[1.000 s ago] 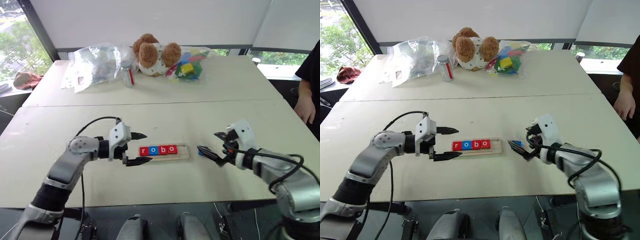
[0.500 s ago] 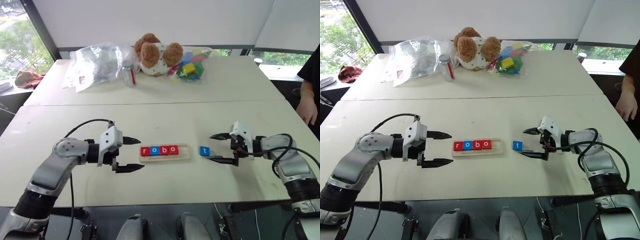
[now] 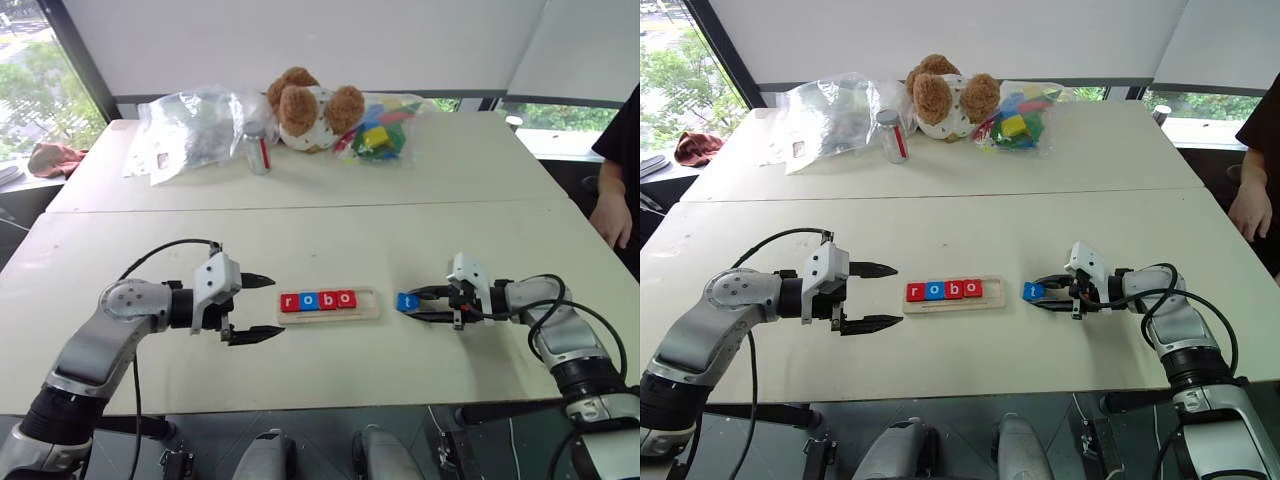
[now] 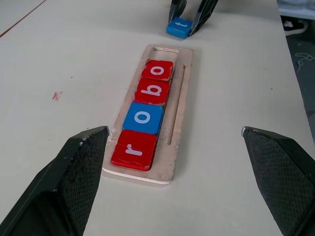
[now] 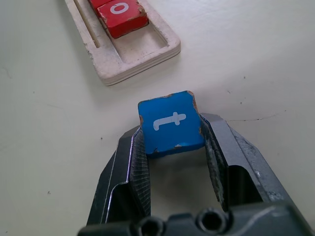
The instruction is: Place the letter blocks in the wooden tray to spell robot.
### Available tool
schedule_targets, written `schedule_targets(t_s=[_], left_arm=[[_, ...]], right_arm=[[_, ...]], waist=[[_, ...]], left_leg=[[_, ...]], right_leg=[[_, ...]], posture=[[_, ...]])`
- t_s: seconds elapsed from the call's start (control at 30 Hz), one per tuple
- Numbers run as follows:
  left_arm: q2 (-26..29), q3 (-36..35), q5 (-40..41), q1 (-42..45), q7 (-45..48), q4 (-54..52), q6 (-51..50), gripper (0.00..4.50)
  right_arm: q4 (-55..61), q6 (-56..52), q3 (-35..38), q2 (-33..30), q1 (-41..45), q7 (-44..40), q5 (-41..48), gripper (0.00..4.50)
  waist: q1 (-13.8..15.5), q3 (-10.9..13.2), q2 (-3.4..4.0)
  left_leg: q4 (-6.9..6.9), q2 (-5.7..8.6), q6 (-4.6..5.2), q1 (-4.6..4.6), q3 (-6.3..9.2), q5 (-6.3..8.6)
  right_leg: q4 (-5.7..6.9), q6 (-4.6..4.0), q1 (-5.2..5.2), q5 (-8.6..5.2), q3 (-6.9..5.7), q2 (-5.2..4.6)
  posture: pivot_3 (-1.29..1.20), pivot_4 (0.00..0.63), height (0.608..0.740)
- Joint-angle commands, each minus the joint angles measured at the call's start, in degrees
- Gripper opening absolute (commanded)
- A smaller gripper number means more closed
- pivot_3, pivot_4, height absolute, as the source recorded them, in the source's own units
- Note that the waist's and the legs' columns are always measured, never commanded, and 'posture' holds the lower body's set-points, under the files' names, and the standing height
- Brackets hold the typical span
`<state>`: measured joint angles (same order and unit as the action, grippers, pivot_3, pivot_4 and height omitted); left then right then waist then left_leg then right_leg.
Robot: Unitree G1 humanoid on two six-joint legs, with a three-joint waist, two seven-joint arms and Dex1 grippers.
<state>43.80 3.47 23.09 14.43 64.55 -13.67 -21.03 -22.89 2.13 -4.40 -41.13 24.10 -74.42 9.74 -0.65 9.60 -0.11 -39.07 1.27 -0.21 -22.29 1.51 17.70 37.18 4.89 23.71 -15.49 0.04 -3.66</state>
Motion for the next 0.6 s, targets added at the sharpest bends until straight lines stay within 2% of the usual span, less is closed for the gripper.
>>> schedule_targets(t_s=[0.03, 0.27, 0.6], left_arm=[[1.52, -1.32, -0.35, -0.09, 0.56, 0.09, 0.66, 4.5], [3.03, -1.55, -2.25, -0.96, 1.18, 3.68, 3.72, 4.5], [1.5, -1.41, -2.49, -1.65, -0.3, 3.43, 3.92, 4.5]], right_arm=[[1.75, -0.4, 0.19, 0.03, 1.83, 0.16, 0.36, 1.14], [7.57, -7.29, -4.48, 1.2, 8.26, -4.66, 0.97, 1.14], [-1.97, -3.57, -10.06, 4.95, 16.06, -6.88, -3.37, 1.14]], waist=[[-0.01, 0.0, 0.0], [-0.15, 0.02, 0.06], [-0.03, 0.02, 0.05]], left_leg=[[0.0, 0.0, 0.0, 0.0, 0.0, 0.0], [0.04, -0.01, 0.0, 0.0, 0.0, 0.0], [0.01, 0.07, -0.01, -0.09, 0.0, 0.0]], right_leg=[[0.0, 0.0, 0.0, 0.0, 0.0, 0.0], [0.04, -0.01, 0.07, 0.0, 0.01, 0.01], [-0.03, -0.01, 0.11, 0.0, 0.0, -0.09]], posture=[[0.0, 0.15, 0.74], [0.0, 0.15, 0.74], [0.0, 0.15, 0.74]])
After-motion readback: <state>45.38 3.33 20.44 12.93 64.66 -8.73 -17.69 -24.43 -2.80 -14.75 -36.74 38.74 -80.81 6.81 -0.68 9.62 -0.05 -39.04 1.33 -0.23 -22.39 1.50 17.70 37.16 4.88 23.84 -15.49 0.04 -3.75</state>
